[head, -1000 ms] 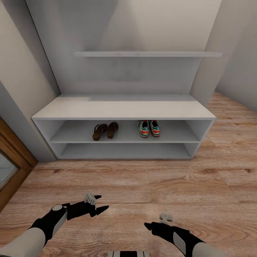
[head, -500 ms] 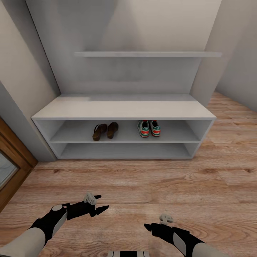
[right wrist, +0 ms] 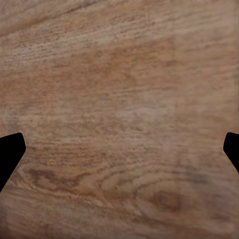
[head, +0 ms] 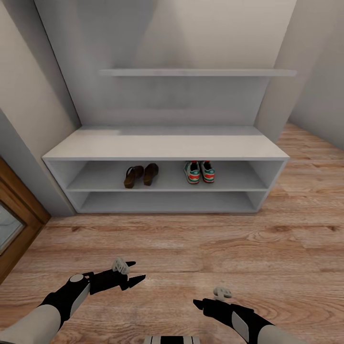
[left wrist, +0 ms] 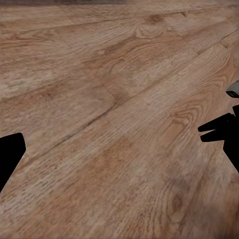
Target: Pick up the two gym shoes and the two sandals from the corridor floor and place them onto the hallstand (shoe rack) in the corridor, making sure they are on the rack and not on the floor. Arrange them so the two gym shoes are next to each other and the two sandals are next to each other.
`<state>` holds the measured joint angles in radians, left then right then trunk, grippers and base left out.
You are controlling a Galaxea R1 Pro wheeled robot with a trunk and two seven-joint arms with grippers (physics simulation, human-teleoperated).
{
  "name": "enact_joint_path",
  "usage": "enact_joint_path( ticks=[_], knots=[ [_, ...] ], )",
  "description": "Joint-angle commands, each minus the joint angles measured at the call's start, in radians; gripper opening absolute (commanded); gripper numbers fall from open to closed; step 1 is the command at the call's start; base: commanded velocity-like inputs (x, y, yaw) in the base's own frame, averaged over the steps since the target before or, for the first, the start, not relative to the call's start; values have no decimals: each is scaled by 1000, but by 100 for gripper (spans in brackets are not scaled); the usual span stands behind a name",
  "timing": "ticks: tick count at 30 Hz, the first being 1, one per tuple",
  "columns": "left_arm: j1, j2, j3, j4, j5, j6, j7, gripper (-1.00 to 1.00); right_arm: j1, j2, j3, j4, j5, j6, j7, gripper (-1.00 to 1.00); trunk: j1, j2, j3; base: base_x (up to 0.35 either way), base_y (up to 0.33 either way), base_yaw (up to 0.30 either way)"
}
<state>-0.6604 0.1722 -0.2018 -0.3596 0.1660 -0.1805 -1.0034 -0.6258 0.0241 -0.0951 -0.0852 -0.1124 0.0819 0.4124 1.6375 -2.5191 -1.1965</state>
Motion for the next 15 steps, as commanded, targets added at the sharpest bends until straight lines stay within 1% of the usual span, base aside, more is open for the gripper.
enact_joint_path(
  ticks=[1, 15],
  knots=[
    [-1, 1, -8, 1, 9, -4, 0, 100, 0, 0, -8, 0, -7, 9, 3, 100, 0, 0, -1, 0, 0, 0],
    [-1, 1, -8, 1, 9, -4, 0, 100, 0, 2, -6, 2, -6, 9, 3, 100, 0, 0, -1, 0, 0, 0]
  ],
)
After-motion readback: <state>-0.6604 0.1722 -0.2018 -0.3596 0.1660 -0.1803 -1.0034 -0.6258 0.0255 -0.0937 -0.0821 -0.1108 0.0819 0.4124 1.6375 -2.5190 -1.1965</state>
